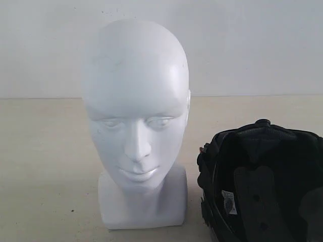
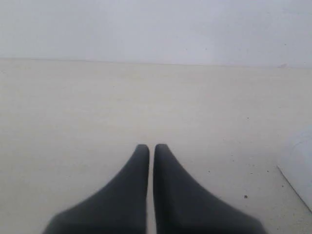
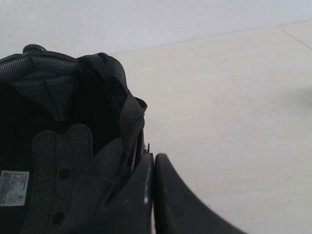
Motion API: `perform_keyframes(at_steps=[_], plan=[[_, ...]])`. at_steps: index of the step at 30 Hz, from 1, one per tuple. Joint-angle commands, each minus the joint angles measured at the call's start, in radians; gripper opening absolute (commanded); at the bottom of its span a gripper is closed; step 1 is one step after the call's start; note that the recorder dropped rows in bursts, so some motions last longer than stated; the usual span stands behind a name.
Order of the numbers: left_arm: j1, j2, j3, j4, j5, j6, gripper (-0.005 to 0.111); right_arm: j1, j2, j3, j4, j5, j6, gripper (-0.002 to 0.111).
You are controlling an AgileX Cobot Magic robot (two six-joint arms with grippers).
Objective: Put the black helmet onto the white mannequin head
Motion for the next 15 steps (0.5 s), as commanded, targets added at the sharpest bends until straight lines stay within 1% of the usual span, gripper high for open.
perform_keyframes(at_steps=[1,5,8,10,12,13,14,15], plan=[[0.003,-0.004,0.004,0.002,-0.003,0.003,0.004,0.002,-0.005,-0.001,-0.032,-0.067,-0.016,0.0],[0.003,-0.004,0.004,0.002,-0.003,0.003,0.004,0.002,-0.005,-0.001,-0.03,-0.165,-0.016,0.0],[0.003,-0.004,0.004,0.002,-0.003,0.003,0.004,0.002,-0.005,-0.001,-0.03,-0.337,-0.016,0.0],[0.003,-0.004,0.004,0.002,-0.003,0.003,0.004,0.002,-0.005,-0.001,-0.025,-0.596,-0.012,0.0],[0.003,-0.004,0.004,0.002,-0.003,0.003,0.004,0.002,-0.005,-0.001,0.037,-0.927,0.027,0.0],[0.003,-0.004,0.004,0.002,-0.003,0.003,0.004,0.002,-0.005,-0.036,0.128,-1.134,0.099,0.0],[0.003,-0.004,0.004,0.002,-0.003,0.003,0.004,0.002,-0.005,-0.078,0.164,-1.126,0.104,0.0],[0.003,-0.004,0.004,0.002,-0.003,0.003,0.004,0.002,-0.005,-0.204,0.19,-0.97,0.076,0.0]])
